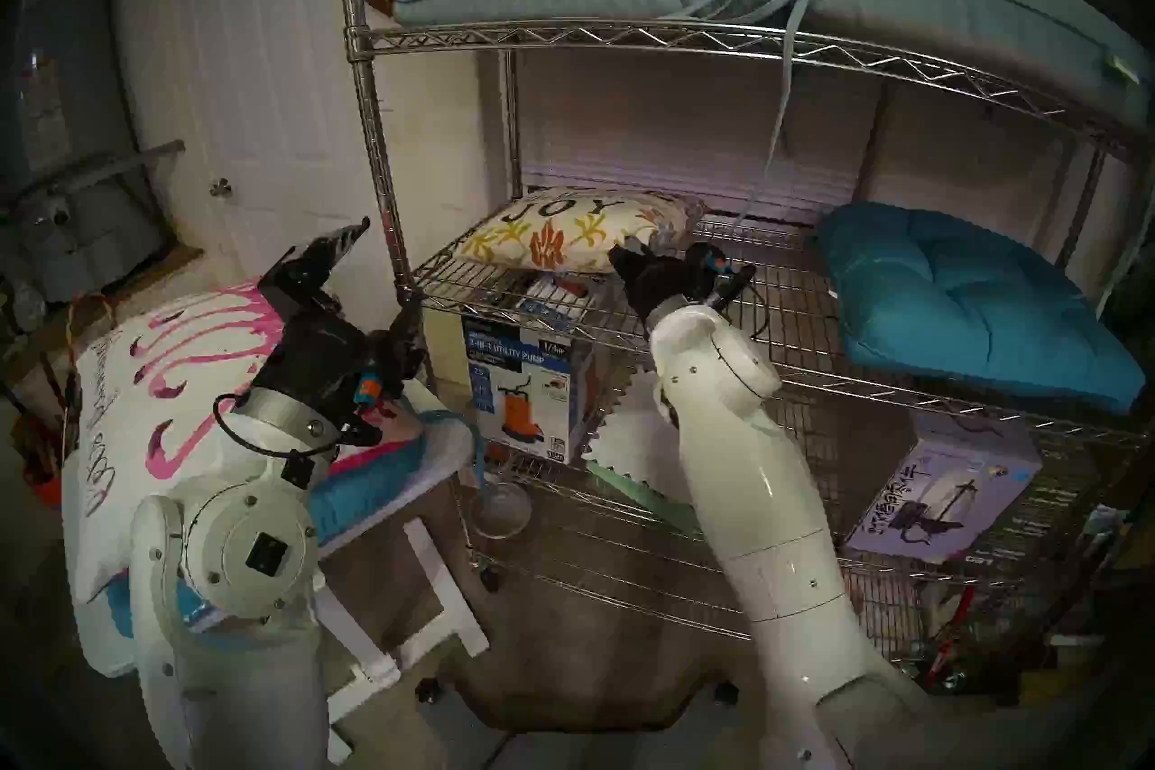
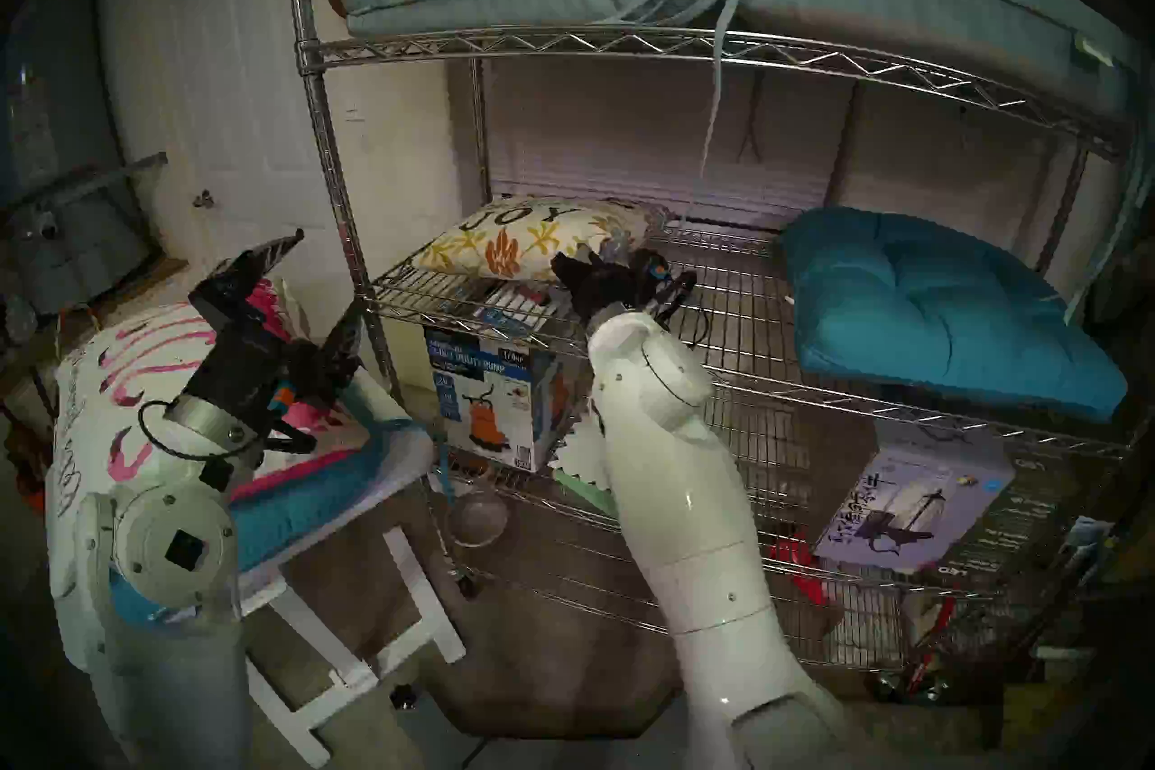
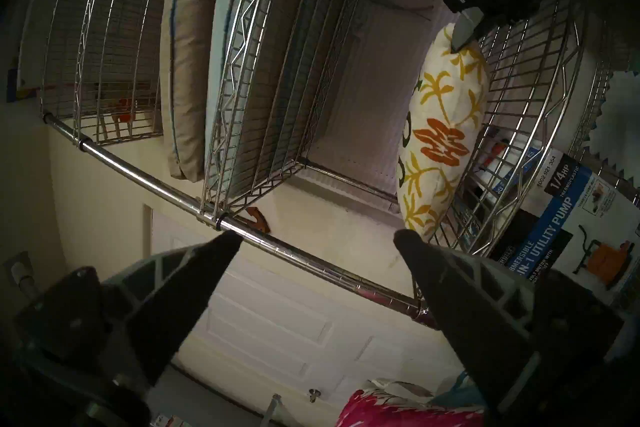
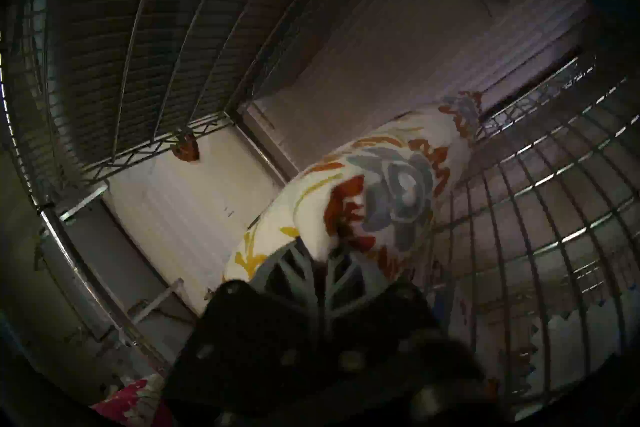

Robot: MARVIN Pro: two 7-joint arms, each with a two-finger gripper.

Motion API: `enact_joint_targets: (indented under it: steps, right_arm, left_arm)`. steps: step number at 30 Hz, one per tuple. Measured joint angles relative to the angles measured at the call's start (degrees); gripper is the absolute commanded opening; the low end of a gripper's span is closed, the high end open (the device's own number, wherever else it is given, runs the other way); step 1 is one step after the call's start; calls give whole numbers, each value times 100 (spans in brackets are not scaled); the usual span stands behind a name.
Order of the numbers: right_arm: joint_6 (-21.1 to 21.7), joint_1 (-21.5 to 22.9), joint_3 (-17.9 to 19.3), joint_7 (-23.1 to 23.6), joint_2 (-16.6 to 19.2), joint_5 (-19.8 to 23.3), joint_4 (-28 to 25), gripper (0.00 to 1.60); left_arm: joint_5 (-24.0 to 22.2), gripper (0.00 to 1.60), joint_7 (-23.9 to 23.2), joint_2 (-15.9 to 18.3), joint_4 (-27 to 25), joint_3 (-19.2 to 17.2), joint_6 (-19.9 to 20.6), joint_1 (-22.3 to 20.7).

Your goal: Put cushion on the shelf

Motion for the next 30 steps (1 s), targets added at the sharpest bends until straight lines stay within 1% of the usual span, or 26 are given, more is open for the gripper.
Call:
enact_joint_targets:
  steps: [6,10,16,21,25,30]
  right_arm:
    - [130,56,151,-10,168,-114,-46,0]
    - [310,39,339,96,349,-106,-152,0]
    - [491,15,880,287,777,23,-256,0]
    - [523,26,1311,302,1053,94,-223,0]
    - [523,35,1740,330,1342,180,-150,0]
    - [562,40,2145,556,1630,347,-135,0]
  left_arm:
    - [5,160,-6,-15,0,-4,-11,-3]
    - [8,160,-11,-25,0,-7,-19,-5]
    - [12,160,-22,-38,0,-14,-33,-7]
    - [14,160,-26,-46,0,-20,-47,-16]
    - [16,160,-27,-55,-1,-25,-61,-27]
    - [19,160,-33,-65,-1,-31,-75,-33]
